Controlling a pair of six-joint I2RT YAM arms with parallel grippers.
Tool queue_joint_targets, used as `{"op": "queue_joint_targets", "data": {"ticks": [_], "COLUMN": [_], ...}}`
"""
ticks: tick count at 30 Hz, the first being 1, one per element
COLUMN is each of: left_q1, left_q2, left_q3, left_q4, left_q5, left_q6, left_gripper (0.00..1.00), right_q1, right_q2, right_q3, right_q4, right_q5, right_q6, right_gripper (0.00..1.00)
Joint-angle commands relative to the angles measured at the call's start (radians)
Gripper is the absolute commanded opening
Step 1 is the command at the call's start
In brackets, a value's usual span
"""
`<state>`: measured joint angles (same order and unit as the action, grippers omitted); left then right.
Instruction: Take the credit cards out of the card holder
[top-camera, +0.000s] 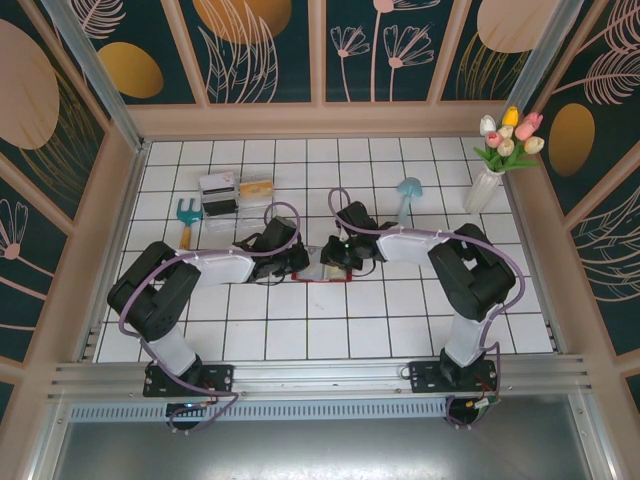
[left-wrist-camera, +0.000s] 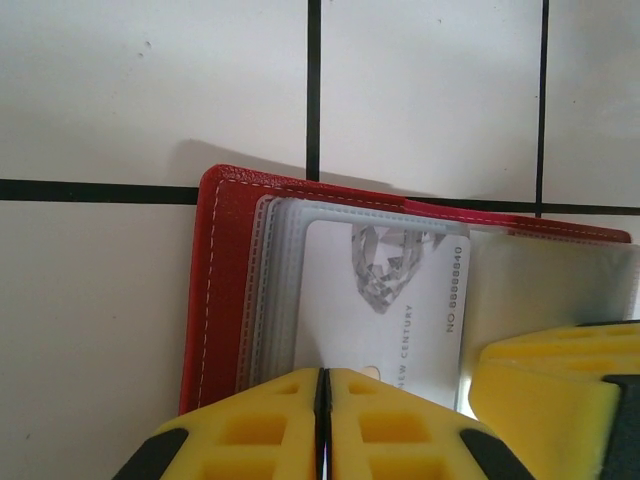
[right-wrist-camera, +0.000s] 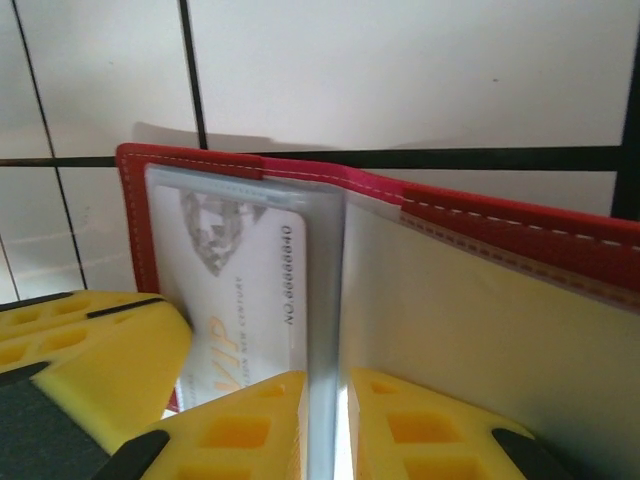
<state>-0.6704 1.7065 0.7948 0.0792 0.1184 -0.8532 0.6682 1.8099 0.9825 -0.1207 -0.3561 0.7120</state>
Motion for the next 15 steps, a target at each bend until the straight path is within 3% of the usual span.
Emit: {"op": "queue_joint_targets", "data": {"ticks": [1, 15], "left_q1": [-0.001, -0.003], "left_q2": [0.035, 0.034], "left_q3": [-0.044, -0.048], "left_q4": [-0.052, -0.039], "left_q5": [-0.029, -0.014], "left_q6": [0.003, 0.0], "left_gripper": [0.11, 0.11], "right_q1": [-0.02, -0.057], "right_q2": [0.017, -0.017], "right_q3": [-0.035, -0.146], "right_q4": [0.062, 0.285], "right_q5": [-0.047, -0.181], "right_q6": [-0.022, -0.02], "right_gripper": [0.2, 0.2]}}
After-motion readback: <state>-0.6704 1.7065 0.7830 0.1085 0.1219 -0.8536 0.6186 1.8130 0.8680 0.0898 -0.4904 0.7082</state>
